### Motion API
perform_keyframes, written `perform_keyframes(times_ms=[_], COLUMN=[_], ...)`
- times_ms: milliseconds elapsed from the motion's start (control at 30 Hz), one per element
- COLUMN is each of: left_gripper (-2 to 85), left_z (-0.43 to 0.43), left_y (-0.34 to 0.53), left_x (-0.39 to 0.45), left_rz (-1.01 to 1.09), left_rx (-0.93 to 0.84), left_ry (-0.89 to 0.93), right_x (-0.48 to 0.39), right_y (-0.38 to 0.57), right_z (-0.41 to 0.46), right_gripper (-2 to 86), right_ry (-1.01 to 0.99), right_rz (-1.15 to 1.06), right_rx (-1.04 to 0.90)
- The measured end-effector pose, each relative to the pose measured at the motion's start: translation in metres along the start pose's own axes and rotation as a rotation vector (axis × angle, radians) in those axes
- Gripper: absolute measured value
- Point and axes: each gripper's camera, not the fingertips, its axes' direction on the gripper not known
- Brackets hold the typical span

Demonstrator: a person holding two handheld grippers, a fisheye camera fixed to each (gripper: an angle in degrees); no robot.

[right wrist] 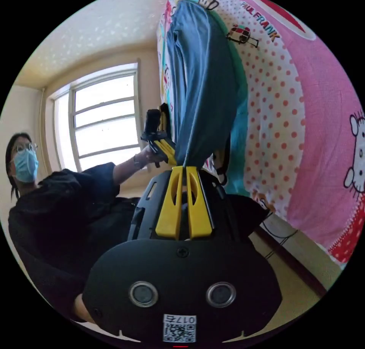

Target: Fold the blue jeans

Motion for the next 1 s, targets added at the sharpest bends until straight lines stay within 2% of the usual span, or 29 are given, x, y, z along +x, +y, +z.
perform_keyframes(times_ms=[67, 133, 167, 233, 267, 400, 467, 533, 667, 700, 733, 800, 867, 900, 933, 967, 1000], left_gripper=[-0.4, 0.8, 1.3, 9.4, 10.7, 13.5, 14.8, 16.5, 17.0, 15.9, 9.4, 2.8, 0.3, -0.3, -0.6, -0.6, -0.8], left_z=[-0.003, -0.002, -0.003, -0.012, -0.014, -0.017, -0.007, 0.018, 0.072, 0.087, 0.095, 0.095, 0.089, 0.083, 0.077, 0.073, 0.067], left_y=[0.03, 0.071, 0.08, 0.099, 0.098, 0.045, 0.007, -0.048, -0.099, -0.105, -0.104, -0.095, -0.082, -0.074, -0.067, -0.063, -0.057], left_x=[-0.028, -0.06, -0.064, -0.056, -0.049, 0.02, 0.049, 0.083, 0.105, 0.103, 0.102, 0.1, 0.095, 0.091, 0.087, 0.085, 0.081], left_rz=[-0.164, -0.398, -0.452, -0.531, -0.521, -0.331, -0.228, -0.109, -0.035, -0.035, -0.044, -0.064, -0.133, -0.171, -0.196, -0.204, -0.214], left_rx=[0.123, 0.228, 0.253, 0.353, 0.369, 0.374, 0.337, 0.193, -0.045, -0.102, -0.114, -0.072, -0.011, 0.021, 0.048, 0.061, 0.095], left_ry=[0.056, 0.023, 0.007, -0.052, -0.076, -0.211, -0.239, -0.335, -0.537, -0.568, -0.6, -0.609, -0.583, -0.565, -0.54, -0.522, -0.482], right_x=[0.043, 0.079, 0.09, 0.088, 0.082, 0.051, 0.025, 0.007, -0.018, -0.02, -0.02, -0.01, 0.001, -0.002, -0.016, -0.031, -0.036], right_y=[0.036, 0.056, 0.068, 0.078, 0.08, 0.081, 0.079, 0.075, 0.064, 0.063, 0.062, 0.061, 0.043, 0.035, 0.013, -0.018, -0.037], right_z=[-0.01, -0.024, -0.033, -0.041, -0.041, -0.027, -0.018, -0.008, 0.014, 0.015, 0.016, 0.012, -0.004, -0.008, -0.02, -0.035, -0.042], right_gripper=[2.1, 2.0, 2.0, 2.0, 2.0, 2.0, 2.1, 2.1, 2.5, 2.6, 2.7, 3.1, 4.2, 4.6, 5.7, 7.4, 8.2], right_ry=[0.214, 0.103, 0.056, 0.037, 0.041, -0.011, -0.132, -0.154, -0.211, -0.23, -0.246, -0.229, -0.263, -0.224, -0.091, 0.073, 0.153], right_rz=[0.17, 0.337, 0.408, 0.418, 0.382, 0.182, 0.047, -0.018, -0.12, -0.128, -0.128, -0.069, -0.011, -0.014, -0.069, -0.141, -0.163], right_rx=[0.032, 0.122, 0.209, 0.289, 0.27, 0.14, 0.093, 0.045, -0.082, -0.092, -0.121, -0.205, -0.448, -0.52, -0.622, -0.668, -0.667])
